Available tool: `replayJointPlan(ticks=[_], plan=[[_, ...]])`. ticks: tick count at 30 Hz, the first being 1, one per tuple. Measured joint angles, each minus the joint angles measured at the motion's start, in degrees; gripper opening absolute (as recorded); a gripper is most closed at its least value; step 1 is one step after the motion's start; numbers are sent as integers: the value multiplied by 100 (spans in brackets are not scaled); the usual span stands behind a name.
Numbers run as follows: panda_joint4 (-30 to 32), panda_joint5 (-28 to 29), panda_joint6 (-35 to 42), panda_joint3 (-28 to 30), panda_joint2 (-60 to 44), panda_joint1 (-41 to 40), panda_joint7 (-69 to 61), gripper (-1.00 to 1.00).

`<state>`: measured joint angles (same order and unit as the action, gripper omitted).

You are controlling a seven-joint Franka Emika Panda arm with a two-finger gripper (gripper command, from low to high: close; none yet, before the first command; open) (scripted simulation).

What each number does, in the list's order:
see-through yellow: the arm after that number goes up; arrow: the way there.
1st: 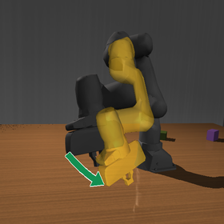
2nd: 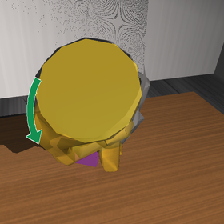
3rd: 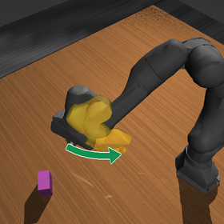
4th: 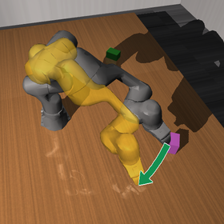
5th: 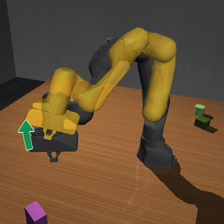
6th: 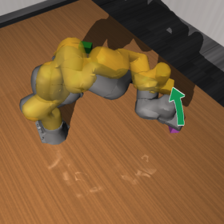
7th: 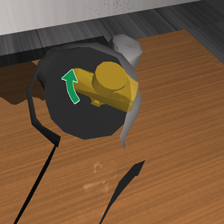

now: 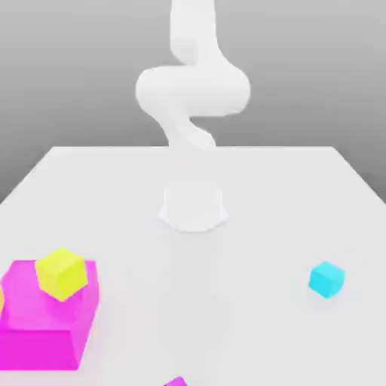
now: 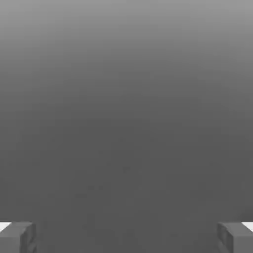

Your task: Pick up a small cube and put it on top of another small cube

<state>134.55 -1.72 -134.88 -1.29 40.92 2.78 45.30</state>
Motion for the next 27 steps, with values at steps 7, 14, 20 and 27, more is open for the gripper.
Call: replayJointPlan(ticks=[7, 14, 20, 27], plan=[[824, -422, -940, -564, -1504, 814, -92, 0], [1623, -482, -1856, -1323, -2945, 1468, 72, 0], [2313, 330, -2655, -1800, -4232, 2055, 828, 0], [2196, 1713, -3739, -632, -5706, 3081, 1888, 0]])
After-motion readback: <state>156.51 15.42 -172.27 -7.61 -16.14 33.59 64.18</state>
